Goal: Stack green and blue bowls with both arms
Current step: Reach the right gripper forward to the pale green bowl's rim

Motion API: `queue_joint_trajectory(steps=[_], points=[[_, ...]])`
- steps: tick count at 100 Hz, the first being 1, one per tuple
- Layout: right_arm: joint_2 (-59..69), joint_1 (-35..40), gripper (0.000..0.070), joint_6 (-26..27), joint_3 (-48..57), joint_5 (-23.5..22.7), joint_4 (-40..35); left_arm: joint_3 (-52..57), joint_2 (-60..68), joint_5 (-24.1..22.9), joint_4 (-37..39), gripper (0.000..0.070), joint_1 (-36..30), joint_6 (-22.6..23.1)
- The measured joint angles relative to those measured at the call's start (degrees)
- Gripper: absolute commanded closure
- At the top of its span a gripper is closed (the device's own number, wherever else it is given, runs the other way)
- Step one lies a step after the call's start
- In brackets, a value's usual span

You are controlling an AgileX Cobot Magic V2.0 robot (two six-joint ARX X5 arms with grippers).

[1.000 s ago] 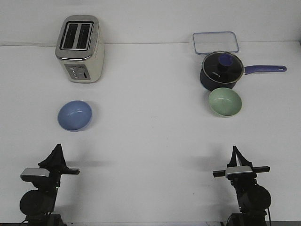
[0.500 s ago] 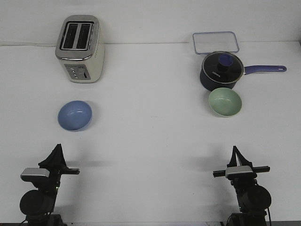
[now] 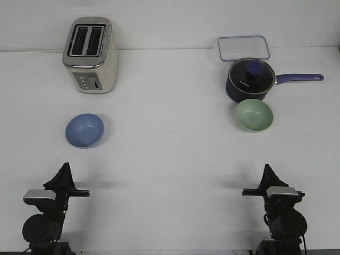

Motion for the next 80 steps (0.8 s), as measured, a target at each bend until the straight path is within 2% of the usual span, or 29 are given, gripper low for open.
queue_joint_trajectory(steps=[7, 16, 31, 45, 48, 50, 54, 60, 63, 80], points=[[0.04, 0.0, 0.0697, 5.75, 2.14, 1.79, -4.68, 0.0, 0.0, 0.0, 0.0, 0.0685, 0.0, 0.0], [1.29, 0.0, 0.0697, 9.18, 7.58, 2.84, -9.92, 0.0, 0.0, 0.0, 0.02, 0.0685, -0.02, 0.0], [7.78, 0.0, 0.0697, 10.75, 20.5, 4.55, -15.76, 0.0, 0.0, 0.0, 0.0, 0.0686, 0.0, 0.0], [19.23, 0.0, 0.0685, 10.95, 33.31, 5.84, -25.0, 0.0, 0.0, 0.0, 0.0, 0.0685, 0.0, 0.0], [22.27, 0.0, 0.0641, 10.86, 36.0, 5.66, -27.3, 0.0, 0.0, 0.0, 0.02, 0.0686, 0.0, 0.0], [24.33, 0.0, 0.0584, 10.69, 37.77, 5.55, -28.72, 0.0, 0.0, 0.0, 0.0, 0.0685, -0.02, 0.0], [28.46, 0.0, 0.0429, 10.1, 41.07, 4.74, -30.91, 0.0, 0.0, 0.0, 0.0, 0.0685, 0.0, 0.0], [34.4, 0.0, 0.0145, 9.4, 45.46, 3.56, -33.46, 0.0, 0.0, 0.0, 0.0, 0.0686, 0.0, 0.0], [37.22, 0.0, 0.006, 9.33, 47.5, 2.86, -34.4, 0.0, 0.0, 0.0, 0.0, 0.0685, 0.0, 0.0], [53.0, -0.11, 0.0099, 8.63, 57.59, 0.79, -35.82, 0.0, 0.0, 0.0, 0.0, 0.0685, 0.0, 0.0]])
